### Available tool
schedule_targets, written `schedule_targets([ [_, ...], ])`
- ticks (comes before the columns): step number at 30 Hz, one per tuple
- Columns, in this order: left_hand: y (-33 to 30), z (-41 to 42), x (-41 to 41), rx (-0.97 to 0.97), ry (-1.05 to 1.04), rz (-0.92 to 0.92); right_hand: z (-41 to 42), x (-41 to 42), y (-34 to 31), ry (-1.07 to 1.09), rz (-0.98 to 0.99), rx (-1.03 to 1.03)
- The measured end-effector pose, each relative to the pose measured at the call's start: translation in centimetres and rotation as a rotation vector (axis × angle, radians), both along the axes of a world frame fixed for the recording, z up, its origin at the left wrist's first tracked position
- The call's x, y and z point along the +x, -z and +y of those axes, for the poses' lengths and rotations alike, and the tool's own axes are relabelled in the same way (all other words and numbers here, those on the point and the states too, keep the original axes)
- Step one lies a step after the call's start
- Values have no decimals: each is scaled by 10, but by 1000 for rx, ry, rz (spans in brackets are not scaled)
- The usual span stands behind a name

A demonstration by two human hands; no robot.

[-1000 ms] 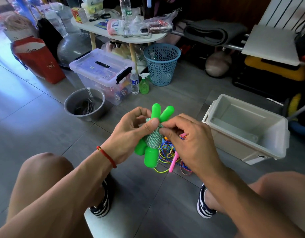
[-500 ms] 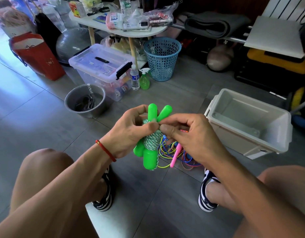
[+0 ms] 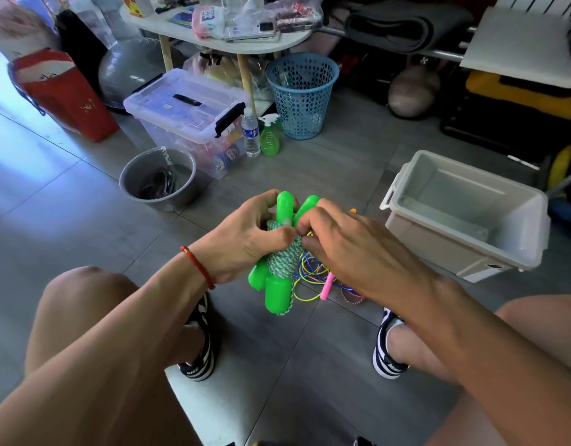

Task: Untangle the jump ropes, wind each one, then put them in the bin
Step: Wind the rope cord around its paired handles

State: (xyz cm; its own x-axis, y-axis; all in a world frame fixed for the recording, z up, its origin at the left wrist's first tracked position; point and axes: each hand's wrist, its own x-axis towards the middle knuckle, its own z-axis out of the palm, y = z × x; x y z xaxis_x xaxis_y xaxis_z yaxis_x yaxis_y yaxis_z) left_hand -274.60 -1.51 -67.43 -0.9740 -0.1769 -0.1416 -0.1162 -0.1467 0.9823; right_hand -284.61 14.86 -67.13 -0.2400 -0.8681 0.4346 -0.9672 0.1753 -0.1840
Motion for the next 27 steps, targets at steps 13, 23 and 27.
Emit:
schedule_targets([
  [13,0,12,2,-86,-43,-35,-7,2,0,89,-67,-27],
  [23,-3,22,-3,-332,-56,6,-6,11,-3,253,-16,61],
  [27,-3,17,-6,-427,-20,32,-5,9,-3,259,-222,15],
])
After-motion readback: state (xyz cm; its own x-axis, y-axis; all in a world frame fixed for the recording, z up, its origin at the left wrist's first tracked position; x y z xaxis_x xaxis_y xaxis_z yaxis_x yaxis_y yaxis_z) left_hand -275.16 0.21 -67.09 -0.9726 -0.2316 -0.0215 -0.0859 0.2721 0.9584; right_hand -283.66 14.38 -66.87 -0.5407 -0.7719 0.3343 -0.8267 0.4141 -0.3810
